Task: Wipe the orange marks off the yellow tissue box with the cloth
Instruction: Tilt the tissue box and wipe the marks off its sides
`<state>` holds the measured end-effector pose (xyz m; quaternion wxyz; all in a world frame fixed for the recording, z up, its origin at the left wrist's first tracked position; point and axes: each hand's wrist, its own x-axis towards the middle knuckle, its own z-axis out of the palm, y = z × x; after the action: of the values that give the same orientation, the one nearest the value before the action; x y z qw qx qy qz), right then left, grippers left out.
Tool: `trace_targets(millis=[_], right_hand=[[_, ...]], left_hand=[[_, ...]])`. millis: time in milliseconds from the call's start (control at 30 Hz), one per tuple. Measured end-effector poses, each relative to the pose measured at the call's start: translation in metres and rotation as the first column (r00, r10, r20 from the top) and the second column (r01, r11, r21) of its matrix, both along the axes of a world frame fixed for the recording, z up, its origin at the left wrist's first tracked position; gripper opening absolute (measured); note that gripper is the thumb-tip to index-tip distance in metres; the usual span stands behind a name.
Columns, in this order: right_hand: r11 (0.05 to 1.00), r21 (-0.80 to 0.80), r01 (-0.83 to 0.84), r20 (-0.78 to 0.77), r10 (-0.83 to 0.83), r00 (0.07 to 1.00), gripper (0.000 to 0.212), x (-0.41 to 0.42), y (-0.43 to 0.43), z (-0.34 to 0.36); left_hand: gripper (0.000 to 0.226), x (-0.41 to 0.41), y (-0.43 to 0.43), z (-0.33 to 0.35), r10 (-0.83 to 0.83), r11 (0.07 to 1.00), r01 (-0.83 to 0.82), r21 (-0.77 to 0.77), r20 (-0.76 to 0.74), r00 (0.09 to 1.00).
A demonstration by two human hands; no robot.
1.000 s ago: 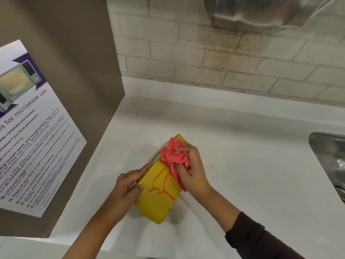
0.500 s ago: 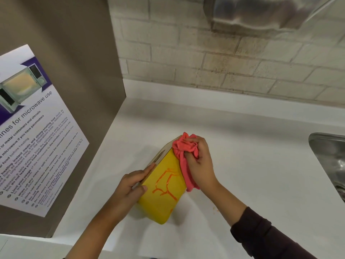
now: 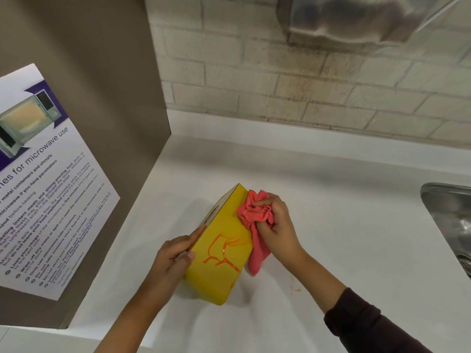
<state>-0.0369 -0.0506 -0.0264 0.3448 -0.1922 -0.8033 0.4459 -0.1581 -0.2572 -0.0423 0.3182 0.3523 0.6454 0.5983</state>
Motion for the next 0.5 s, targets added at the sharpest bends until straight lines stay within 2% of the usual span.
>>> trace_targets(millis=[100, 167, 267, 367, 433, 500], right_hand=[[0.998, -0.054, 0.038, -0.065, -0.041, 0.997, 0.026, -0.011, -0.013, 0.003], [0.999, -0.04, -0.002, -0.079, -0.002, 0.997, 0.028, -0.014, -0.028, 0.003], [0.992, 0.045, -0.115, -0.048, 0.117, 0.992, 0.035, -0.008, -0.044, -0.003], [0.96, 0.167, -0.227, 0.025, 0.225, 0.974, 0.028, 0.007, -0.039, -0.006], [0.951, 0.206, -0.228, 0.059, 0.221, 0.974, 0.026, 0.016, -0.026, -0.007], [0.973, 0.16, -0.165, 0.067, 0.156, 0.985, 0.024, 0.018, -0.013, -0.007]], left_hand=[[0.042, 0.001, 0.001, -0.003, 0.016, 0.999, -0.017, -0.036, -0.042, 0.999], [0.044, 0.003, 0.001, -0.004, 0.021, 0.999, -0.025, -0.047, -0.085, 0.996], [0.041, 0.005, 0.003, -0.004, 0.03, 1.0, -0.03, -0.007, -0.07, 0.997], [0.044, 0.004, 0.003, -0.004, 0.025, 1.0, -0.025, 0.006, -0.044, 0.999], [0.046, 0.004, 0.002, -0.004, 0.014, 1.0, -0.013, 0.013, -0.012, 1.0], [0.046, 0.005, 0.003, -0.003, 0.008, 1.0, -0.008, 0.012, 0.008, 1.0]])
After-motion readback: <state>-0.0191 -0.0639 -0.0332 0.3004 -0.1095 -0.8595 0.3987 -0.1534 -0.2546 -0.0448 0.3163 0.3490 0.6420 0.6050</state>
